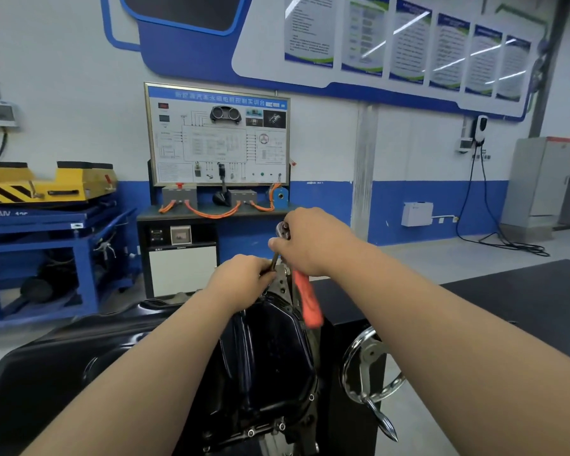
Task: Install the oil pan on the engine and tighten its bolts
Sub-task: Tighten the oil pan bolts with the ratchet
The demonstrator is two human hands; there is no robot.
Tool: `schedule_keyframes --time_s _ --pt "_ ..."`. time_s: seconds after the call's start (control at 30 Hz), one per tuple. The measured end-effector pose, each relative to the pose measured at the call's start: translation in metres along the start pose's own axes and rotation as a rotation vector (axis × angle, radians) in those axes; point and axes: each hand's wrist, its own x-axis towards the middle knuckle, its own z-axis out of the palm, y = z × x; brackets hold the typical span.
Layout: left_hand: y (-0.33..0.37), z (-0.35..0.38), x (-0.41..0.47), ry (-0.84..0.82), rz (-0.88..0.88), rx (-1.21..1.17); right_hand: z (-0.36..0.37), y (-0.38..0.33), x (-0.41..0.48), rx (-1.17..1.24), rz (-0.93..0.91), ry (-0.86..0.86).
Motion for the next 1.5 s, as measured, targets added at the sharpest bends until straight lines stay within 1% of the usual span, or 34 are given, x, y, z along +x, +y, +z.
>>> schedule_keyframes --time_s 0.17,0.23,0.3,0.37,0.43,0.5,0.57,0.67,0.73,0.8,0.83,0.9,0.97,1.03,1.13,1.2,1.27,1.3,1.33,1.37,1.43,1.47,1.5 --pt "0.011 0.004 0.001 -0.093 0.062 0.037 0.002 -0.004 0.003 -0.136 0.067 0.028" --pt "0.013 0.005 0.002 -0.102 0.077 0.038 0.0 -0.006 0.002 -0.172 0.071 0.015" --pt "0.014 0.006 0.003 -0.081 0.048 -0.004 -0.004 -0.009 0.0 -0.183 0.036 -0.009" --pt "0.015 0.009 0.002 -0.044 0.011 -0.049 -0.006 -0.01 -0.002 -0.209 -0.036 -0.033" --pt "0.016 0.012 0.001 -0.021 -0.002 -0.077 -0.01 -0.011 -0.007 -0.284 -0.13 -0.05" --pt "0.016 0.015 0.0 -0.023 0.009 -0.064 -0.014 -0.01 -0.012 -0.389 -0.184 -0.087" --pt "0.016 0.017 0.0 -0.023 0.009 -0.031 -0.014 -0.006 -0.015 -0.449 -0.187 -0.126" --pt "0.013 0.019 -0.001 0.05 -0.024 0.004 -0.014 -0.005 -0.016 -0.39 -0.196 -0.037" --pt "0.011 0.018 -0.001 0.088 -0.036 0.032 -0.015 -0.007 -0.013 -0.27 -0.1 -0.039" --pt "0.012 0.015 -0.001 0.078 -0.05 0.068 -0.012 -0.01 -0.011 -0.123 0.024 -0.063" --pt "0.013 0.013 -0.001 0.072 -0.058 0.079 -0.011 -0.012 -0.01 -0.092 0.065 -0.07" --pt "0.011 0.011 -0.003 0.094 -0.057 0.043 -0.009 -0.014 -0.008 -0.127 0.087 -0.055" --pt "0.009 0.01 -0.005 0.143 -0.023 -0.026 -0.014 -0.016 -0.007 -0.202 0.052 -0.08" --pt "0.006 0.011 -0.006 0.165 0.004 -0.048 -0.02 -0.016 -0.006 -0.3 -0.05 -0.108" --pt "0.006 0.011 -0.006 0.147 -0.013 -0.092 -0.021 -0.012 -0.004 -0.493 -0.21 -0.049" --pt "0.008 0.01 -0.006 0.13 -0.004 -0.1 -0.02 -0.01 -0.004 -0.515 -0.239 0.01" --pt "0.006 0.01 -0.006 0.141 -0.014 -0.107 -0.019 -0.009 -0.006 -0.472 -0.2 0.06" --pt "0.006 0.011 -0.005 0.13 -0.038 -0.085 -0.018 -0.009 -0.006 -0.421 -0.138 0.056" --pt "0.007 0.013 -0.005 0.115 -0.057 -0.069 -0.017 -0.01 -0.007 -0.341 -0.052 0.019" --pt "0.008 0.012 -0.006 0.077 -0.069 -0.103 -0.015 -0.011 -0.008 -0.246 0.036 -0.043" --pt "0.011 0.016 -0.007 -0.021 -0.085 -0.33 -0.008 -0.016 -0.008 -0.133 0.149 -0.139" --pt "0.012 0.018 -0.007 -0.009 -0.096 -0.377 -0.005 -0.018 -0.007 -0.136 0.158 -0.141" --pt "0.012 0.019 -0.006 -0.005 -0.143 -0.414 -0.005 -0.019 -0.006 -0.149 0.148 -0.126"
